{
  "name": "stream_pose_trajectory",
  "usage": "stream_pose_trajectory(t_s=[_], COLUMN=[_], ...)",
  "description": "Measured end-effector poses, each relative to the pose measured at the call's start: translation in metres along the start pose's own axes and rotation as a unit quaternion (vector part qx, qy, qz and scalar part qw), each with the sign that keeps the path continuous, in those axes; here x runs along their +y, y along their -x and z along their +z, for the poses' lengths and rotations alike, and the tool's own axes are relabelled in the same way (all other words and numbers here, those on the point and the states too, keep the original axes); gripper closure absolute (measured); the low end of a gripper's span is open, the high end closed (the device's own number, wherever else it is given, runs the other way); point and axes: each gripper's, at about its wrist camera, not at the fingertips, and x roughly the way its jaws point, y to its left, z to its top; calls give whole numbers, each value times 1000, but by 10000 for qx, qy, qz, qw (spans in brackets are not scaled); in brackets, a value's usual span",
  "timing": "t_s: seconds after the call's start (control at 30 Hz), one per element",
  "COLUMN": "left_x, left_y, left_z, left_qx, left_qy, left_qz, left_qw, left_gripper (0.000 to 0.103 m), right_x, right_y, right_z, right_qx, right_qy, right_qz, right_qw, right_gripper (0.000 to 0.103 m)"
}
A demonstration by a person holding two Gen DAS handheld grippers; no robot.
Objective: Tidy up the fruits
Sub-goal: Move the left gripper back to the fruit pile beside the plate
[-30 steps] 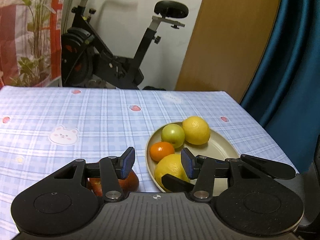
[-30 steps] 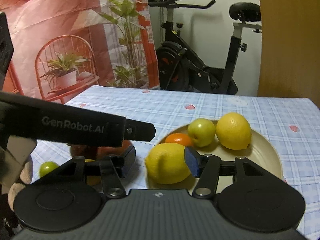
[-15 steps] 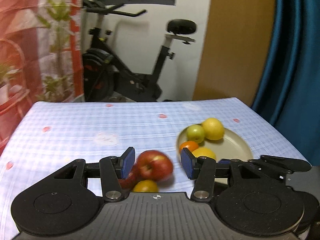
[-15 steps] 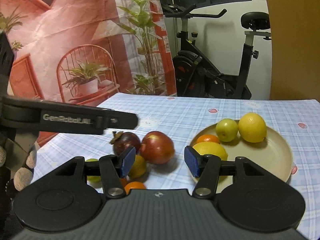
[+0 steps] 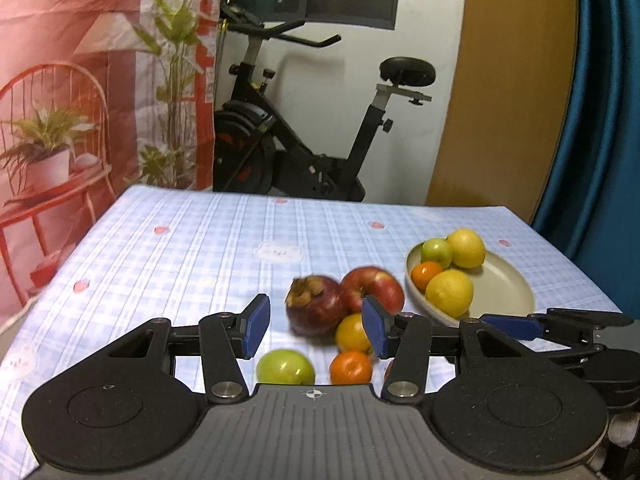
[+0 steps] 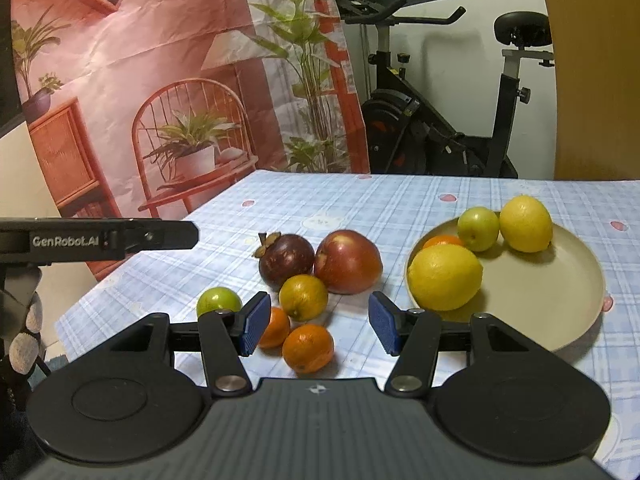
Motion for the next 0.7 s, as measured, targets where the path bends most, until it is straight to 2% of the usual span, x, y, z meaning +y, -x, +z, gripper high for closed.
stream_pose_trajectory(t_s=[0.27, 0.5, 0.7], left_x=[23, 17, 14], left_y=[-9, -16, -20], left_z=[-19, -29, -33], left_qx=[374, 537, 641], left_qy=[561, 485, 420], left_qz=[-70, -325, -424], left_qw=[9977, 9968, 9962], left_gripper=[50, 50, 50], right_x=[-1, 6, 14], right_y=[-11, -22, -40], right_z=[-11, -19, -20], right_qx=[293, 489, 563], right_qy=[29, 198, 769], right_qz=[22, 30, 11], right_qw=[9996, 9986, 9954], right_gripper=[45, 46, 46])
